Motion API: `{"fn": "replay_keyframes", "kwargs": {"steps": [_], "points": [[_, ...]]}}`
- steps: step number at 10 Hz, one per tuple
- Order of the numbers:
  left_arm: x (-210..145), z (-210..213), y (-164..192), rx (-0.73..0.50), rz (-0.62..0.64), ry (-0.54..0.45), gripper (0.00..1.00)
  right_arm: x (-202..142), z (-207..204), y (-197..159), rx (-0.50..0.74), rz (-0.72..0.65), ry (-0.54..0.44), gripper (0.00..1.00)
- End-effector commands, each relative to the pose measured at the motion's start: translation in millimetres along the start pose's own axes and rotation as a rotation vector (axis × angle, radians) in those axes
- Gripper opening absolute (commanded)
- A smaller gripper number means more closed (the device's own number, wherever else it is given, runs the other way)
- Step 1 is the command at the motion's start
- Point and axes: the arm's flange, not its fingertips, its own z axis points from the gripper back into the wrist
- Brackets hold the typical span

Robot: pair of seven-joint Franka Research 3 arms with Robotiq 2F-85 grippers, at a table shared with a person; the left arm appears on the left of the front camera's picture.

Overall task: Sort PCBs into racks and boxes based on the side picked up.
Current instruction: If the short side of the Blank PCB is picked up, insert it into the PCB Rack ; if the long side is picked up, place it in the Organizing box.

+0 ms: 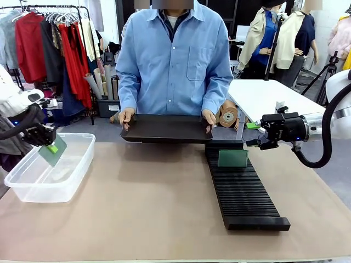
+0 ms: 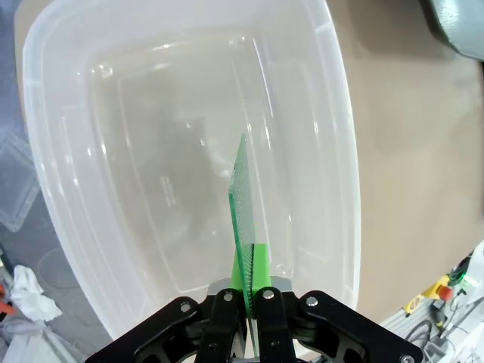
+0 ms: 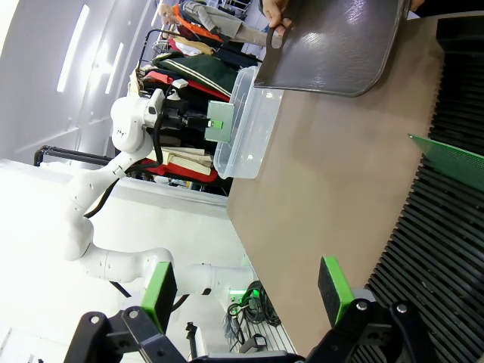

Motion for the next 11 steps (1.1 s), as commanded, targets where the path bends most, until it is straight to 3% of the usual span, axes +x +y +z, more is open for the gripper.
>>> {"fn": "replay_keyframes", "kwargs": {"steps": [1, 10, 11], "points": [[-4.4, -1.0, -3.6, 0.005, 0.023, 0.004, 0.0, 1.4, -0.4, 2.2, 0.003, 0.004, -0.005, 1.0], [11.2, -64.3, -12.9, -0.105, 0.008, 0.006, 0.0, 1.4, -0.4, 2.2, 0.003, 0.004, -0.005, 1.0], [12.8, -70.4, -9.1, -0.1, 0.027, 0.015, 0.08, 1.4, -0.4, 2.2, 0.003, 0.004, -0.005, 1.0]]}}
